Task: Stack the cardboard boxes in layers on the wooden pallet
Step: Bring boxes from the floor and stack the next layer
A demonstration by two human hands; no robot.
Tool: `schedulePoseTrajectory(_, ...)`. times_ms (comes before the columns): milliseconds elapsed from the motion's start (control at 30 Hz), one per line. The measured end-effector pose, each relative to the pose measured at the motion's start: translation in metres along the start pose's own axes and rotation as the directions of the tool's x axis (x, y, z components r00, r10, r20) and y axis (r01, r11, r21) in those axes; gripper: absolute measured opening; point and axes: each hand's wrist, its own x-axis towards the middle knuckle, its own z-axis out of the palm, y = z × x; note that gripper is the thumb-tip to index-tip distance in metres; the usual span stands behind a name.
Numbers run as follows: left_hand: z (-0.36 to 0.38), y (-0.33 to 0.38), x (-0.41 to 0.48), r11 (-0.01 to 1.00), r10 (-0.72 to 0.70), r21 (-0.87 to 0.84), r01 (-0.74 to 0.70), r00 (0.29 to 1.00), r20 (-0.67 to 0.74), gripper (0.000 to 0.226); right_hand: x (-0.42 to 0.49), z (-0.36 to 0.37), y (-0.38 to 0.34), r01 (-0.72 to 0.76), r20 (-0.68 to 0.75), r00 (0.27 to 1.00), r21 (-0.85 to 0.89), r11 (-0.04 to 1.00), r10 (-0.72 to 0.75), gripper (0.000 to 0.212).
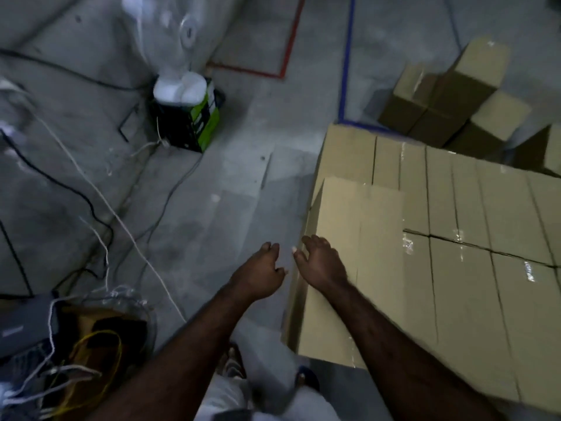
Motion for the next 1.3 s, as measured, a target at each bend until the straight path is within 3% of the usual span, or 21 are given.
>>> schedulePoseTrajectory(267, -0.117, 0.000, 0.024, 0.996, 0.044, 0.073, -0.045, 0.999, 0.006, 0.075, 0.029, -0.043, -0.065, -0.123, -0.101, 0.979, 0.400, 0.908, 0.177, 0.086)
schedulePoseTrajectory(467, -0.173, 0.023, 0.059, 0.994, 0.091, -0.055, -0.096, 0.993, -0.072, 0.074, 0.050, -0.100, -0.092, -0.107, -0.171, 0.959, 0.517, 0.849, 0.225, 0.060)
schedulePoseTrajectory(700, -0.234, 0.042, 0.133, 0.954, 0.082, -0.284, -0.095, 0.995, -0.058, 0.071, 0.129, -0.149, -0.100, -0.092, -0.219, 0.916, 0.700, 0.708, 0.335, 0.058)
schedulePoseTrajectory(967, -0.316, 0.086, 0.290, 0.906, 0.073, -0.417, -0.067, 0.997, -0.001, 0.058, 0.266, -0.219, -0.075, -0.069, -0.245, 0.895, 0.750, 0.658, 0.373, 0.045)
schedulePoseTrajectory(1200, -0.365, 0.136, 0.416, 0.894, 0.101, -0.439, -0.084, 0.995, 0.015, 0.052, 0.371, -0.289, -0.045, -0.145, -0.226, 0.865, 0.742, 0.655, 0.447, 0.051)
schedulePoseTrajectory(1300, -0.378, 0.153, 0.473, 0.937, 0.164, -0.314, -0.150, 0.986, 0.019, 0.051, 0.410, -0.311, -0.030, -0.191, -0.253, 0.832, 0.704, 0.684, 0.493, 0.054)
